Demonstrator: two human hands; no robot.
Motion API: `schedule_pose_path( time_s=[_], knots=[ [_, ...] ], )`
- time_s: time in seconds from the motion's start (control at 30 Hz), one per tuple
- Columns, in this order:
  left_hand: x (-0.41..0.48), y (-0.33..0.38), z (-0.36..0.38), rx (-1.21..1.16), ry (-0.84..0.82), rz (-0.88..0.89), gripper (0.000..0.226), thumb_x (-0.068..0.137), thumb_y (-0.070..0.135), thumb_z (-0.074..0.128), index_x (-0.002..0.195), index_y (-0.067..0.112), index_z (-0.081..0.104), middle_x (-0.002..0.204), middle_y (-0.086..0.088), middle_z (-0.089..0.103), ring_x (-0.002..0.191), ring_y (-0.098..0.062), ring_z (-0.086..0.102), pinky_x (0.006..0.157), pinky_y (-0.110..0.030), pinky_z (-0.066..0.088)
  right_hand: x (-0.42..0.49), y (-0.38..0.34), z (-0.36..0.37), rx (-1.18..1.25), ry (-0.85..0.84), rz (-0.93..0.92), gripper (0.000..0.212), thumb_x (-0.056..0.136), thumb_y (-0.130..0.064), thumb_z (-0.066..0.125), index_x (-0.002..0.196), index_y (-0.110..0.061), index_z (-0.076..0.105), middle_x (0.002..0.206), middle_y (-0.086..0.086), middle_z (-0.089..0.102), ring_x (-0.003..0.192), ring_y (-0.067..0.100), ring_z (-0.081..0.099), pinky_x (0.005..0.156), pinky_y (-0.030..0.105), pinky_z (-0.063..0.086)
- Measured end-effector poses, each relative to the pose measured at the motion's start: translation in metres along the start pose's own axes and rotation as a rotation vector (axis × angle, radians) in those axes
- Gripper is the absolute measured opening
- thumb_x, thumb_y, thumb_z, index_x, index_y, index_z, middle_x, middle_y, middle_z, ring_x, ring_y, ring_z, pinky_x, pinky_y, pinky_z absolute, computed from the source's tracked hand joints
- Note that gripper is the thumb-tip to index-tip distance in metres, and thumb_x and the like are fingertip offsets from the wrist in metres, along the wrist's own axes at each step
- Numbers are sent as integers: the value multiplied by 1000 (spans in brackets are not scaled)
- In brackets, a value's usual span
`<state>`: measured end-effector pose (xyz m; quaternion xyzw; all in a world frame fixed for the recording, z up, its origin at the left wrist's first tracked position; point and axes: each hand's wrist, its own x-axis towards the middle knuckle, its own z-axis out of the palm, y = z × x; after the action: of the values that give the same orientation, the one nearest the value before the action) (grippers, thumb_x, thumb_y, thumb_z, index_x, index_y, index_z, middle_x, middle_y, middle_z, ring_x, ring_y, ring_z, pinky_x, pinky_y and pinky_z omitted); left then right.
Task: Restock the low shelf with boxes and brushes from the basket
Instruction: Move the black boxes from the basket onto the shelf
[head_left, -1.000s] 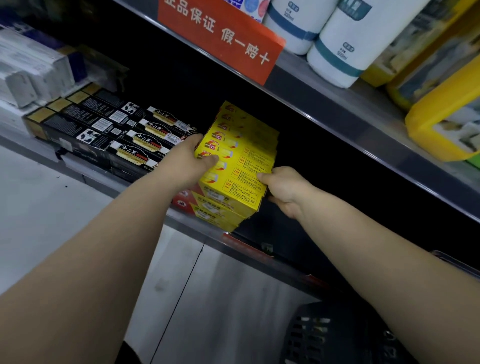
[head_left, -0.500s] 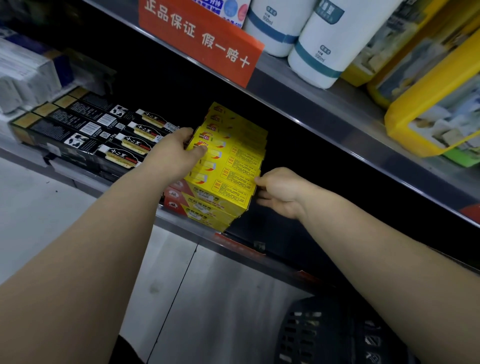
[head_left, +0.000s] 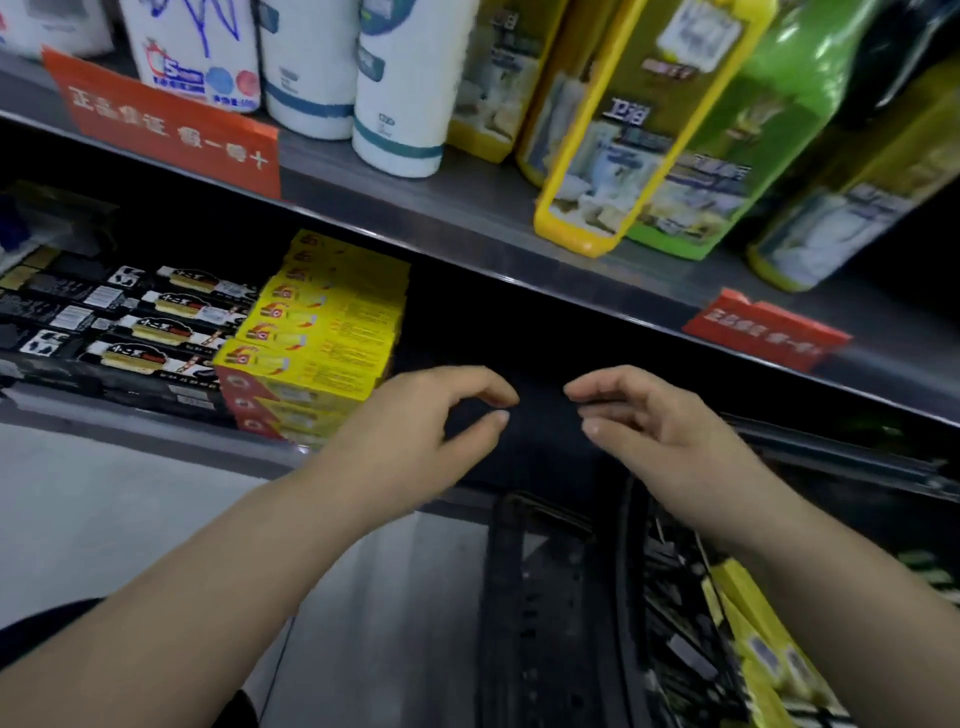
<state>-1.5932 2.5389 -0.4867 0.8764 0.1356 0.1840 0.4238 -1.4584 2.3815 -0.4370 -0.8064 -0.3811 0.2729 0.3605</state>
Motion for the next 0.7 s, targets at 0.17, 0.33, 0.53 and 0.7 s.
schedule_pose_path(
  time_s=[0.17, 0.33, 0.53, 0.7],
  knots=[
    [0, 68, 52, 45, -255, 216, 21, 91, 38, 50, 110, 38, 61, 104, 27, 60, 96, 7, 53, 76, -9, 43, -80, 70, -49, -86, 128, 161, 20, 90, -12, 59, 90, -31, 64, 90, -8, 68, 83, -2, 62, 73, 12, 46],
    [7, 103, 120, 197, -573, 276, 27, 96, 40, 45, 121, 37, 53, 120, 21, 56, 103, 2, 51, 83, -18, 45, -136, 160, -63, -359, -75, 394, 15, 92, -18, 54, 93, -32, 58, 99, -6, 63, 86, 13, 61, 73, 30, 49],
    [24, 106, 180, 465, -755, 222, 33, 93, 43, 48, 126, 37, 49, 109, 16, 56, 77, 0, 50, 64, -22, 45, -158, 218, -63, -626, -361, 431, 35, 91, -26, 54, 125, -18, 48, 124, 6, 51, 107, 24, 53, 82, 34, 43],
    [24, 99, 200, 520, -891, 112, 31, 94, 39, 48, 124, 34, 51, 100, 20, 56, 74, 0, 47, 60, -15, 38, -160, 240, -66, -479, -379, 442, 56, 91, -33, 55, 140, -22, 31, 136, 6, 42, 111, 28, 54, 83, 34, 46]
  ],
)
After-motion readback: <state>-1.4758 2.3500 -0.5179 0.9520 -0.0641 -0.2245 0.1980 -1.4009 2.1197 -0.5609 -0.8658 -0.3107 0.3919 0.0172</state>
